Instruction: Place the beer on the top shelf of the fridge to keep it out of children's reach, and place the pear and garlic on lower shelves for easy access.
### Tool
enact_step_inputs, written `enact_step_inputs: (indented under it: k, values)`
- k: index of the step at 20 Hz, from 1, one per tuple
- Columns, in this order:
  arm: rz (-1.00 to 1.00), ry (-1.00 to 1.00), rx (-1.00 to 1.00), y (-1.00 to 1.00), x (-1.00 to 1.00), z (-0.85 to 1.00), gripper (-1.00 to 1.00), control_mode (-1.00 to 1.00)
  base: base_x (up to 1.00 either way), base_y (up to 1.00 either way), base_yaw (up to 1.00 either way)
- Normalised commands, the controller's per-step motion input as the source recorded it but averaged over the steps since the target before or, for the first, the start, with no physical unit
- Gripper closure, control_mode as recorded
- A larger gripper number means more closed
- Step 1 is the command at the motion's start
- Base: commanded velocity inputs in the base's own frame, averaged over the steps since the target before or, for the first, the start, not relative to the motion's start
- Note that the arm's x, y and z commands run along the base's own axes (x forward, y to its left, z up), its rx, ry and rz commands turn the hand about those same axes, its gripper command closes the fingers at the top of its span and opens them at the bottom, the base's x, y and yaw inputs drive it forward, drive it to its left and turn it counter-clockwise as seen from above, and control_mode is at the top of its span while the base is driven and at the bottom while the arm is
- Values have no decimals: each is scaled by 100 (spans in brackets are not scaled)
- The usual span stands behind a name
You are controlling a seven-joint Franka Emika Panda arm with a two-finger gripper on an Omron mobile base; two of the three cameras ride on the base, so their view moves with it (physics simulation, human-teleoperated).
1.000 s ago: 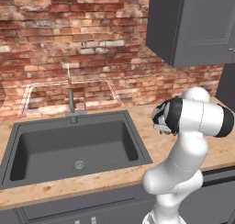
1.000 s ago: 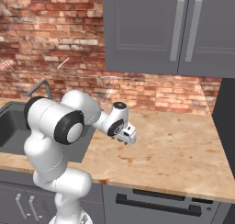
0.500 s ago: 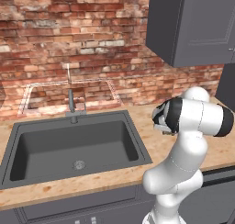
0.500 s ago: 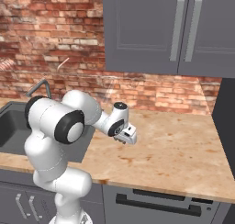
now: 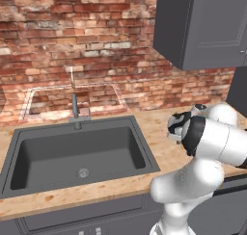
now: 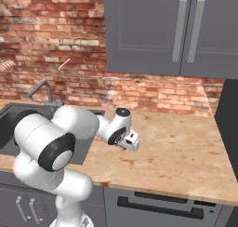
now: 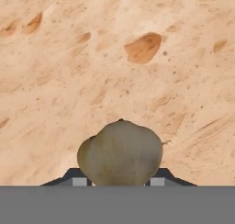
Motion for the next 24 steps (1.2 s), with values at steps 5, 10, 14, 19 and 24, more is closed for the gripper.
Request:
enact_step_inputs:
  k: [5, 10, 14, 19, 24]
  values:
    - [5, -27, 0, 0, -91, 44, 100, -100, 0, 0, 0]
    - [5, -29, 0, 0, -87, 66, 100, -100, 0, 0, 0]
    - [3, -24, -3, 1, -67, 85, 100, -100, 0, 0, 0]
    - [2, -21, -9, 13, -49, 100, 100, -100, 0, 0, 0]
    - [4, -15, -13, 26, -37, 100, 100, -100, 0, 0, 0]
